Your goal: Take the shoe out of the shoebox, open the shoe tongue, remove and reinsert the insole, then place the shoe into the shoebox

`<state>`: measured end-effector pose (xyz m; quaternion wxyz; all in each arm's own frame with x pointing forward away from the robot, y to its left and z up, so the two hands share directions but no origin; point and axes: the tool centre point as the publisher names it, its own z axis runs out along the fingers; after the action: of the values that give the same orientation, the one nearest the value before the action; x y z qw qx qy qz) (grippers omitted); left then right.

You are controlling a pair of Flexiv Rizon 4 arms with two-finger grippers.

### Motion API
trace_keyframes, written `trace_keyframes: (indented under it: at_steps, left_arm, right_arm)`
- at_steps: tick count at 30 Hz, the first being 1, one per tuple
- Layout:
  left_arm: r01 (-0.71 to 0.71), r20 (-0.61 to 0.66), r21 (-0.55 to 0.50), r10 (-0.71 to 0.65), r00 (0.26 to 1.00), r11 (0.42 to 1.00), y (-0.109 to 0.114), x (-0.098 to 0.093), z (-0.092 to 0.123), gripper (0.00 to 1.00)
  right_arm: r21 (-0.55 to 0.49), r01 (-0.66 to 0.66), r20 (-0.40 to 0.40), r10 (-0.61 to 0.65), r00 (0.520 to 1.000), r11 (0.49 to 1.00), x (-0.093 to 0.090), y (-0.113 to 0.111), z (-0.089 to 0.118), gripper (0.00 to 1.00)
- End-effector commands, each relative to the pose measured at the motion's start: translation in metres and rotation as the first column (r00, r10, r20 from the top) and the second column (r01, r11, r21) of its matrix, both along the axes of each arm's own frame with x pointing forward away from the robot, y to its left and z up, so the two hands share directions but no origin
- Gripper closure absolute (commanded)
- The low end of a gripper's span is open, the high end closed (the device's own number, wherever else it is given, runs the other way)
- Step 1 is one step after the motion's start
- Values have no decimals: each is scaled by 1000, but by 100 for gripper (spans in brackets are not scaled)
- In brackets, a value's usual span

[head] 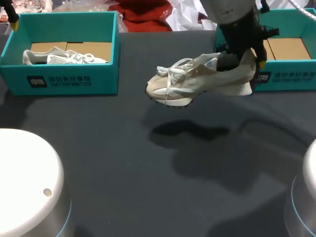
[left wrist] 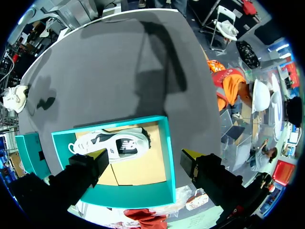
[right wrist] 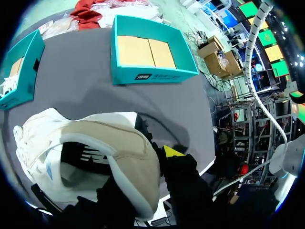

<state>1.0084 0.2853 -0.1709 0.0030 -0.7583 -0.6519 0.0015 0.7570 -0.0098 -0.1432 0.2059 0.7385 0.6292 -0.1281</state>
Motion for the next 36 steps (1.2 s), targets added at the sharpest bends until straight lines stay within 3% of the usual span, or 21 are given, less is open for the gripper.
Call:
trace_keyframes:
  at_steps: [1,15,20,24,27,36]
  left_arm:
    - [2,0,2,-2,1000,1000,0,0,0,0]
    - [2,0,2,-2,1000,1000,0,0,0,0]
    - [2,0,2,-2,1000,1000,0,0,0,0]
    - [2,0,2,-2,1000,1000,0,0,0,0]
    - [2,0,2,-2,1000,1000,0,0,0,0]
    - [2,0,2,-2,1000,1000,0,0,0,0]
  right_arm:
    - [25,-15,15,14,1000,1000,-11,-1,-11,100]
    - [25,-15,15,14,1000,1000,-11,-1,-11,100]
    - [-13,-22,-20,22,1000,1000,-34,37,-44,100]
    - [-22,-37,-50,36,998,999,-49,55,-65,100]
    - [61,-79,-72,83,994,995,-61,74,-85,100]
    - [61,-79,-72,83,994,995,-61,74,-85,100]
